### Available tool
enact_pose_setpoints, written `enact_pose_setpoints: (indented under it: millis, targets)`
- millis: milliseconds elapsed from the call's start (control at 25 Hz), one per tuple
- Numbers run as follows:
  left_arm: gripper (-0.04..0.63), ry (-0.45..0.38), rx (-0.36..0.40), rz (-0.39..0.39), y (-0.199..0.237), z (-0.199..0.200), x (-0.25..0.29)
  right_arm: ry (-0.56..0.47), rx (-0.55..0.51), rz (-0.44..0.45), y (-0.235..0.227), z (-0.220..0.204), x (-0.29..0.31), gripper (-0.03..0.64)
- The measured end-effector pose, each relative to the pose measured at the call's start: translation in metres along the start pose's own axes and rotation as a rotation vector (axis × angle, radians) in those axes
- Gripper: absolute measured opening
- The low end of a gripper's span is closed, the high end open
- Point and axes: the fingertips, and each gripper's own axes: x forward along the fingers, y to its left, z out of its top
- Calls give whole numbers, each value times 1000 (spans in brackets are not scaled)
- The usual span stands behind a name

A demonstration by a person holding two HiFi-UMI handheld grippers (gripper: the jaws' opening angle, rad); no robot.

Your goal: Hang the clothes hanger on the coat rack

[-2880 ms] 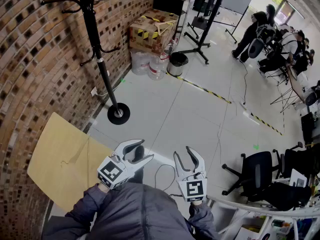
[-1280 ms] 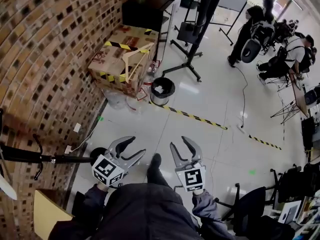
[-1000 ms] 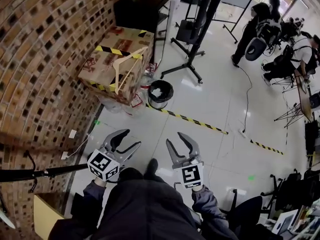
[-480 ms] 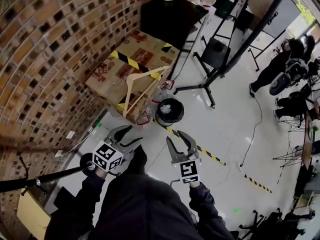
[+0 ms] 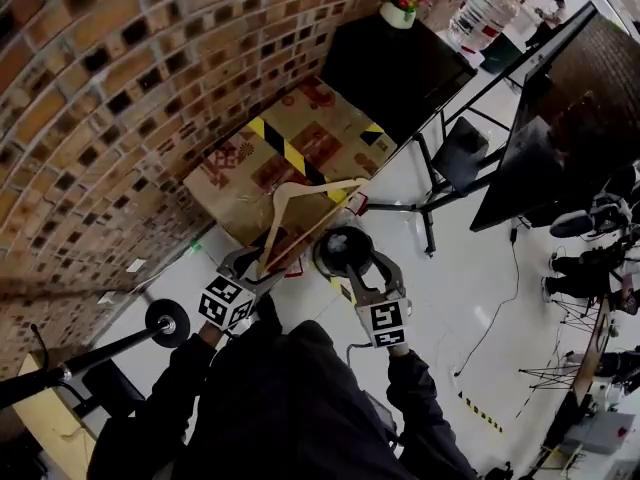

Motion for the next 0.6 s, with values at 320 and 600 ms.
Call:
enact_pose_setpoints:
  millis: [320,600]
  targets:
    - [284,124,-89,132,60,-17,54,70,-237,275,-24,4,120,181]
    - [284,292,-200,238,97,-45,104,197,-475,562,-23,-24,214,169]
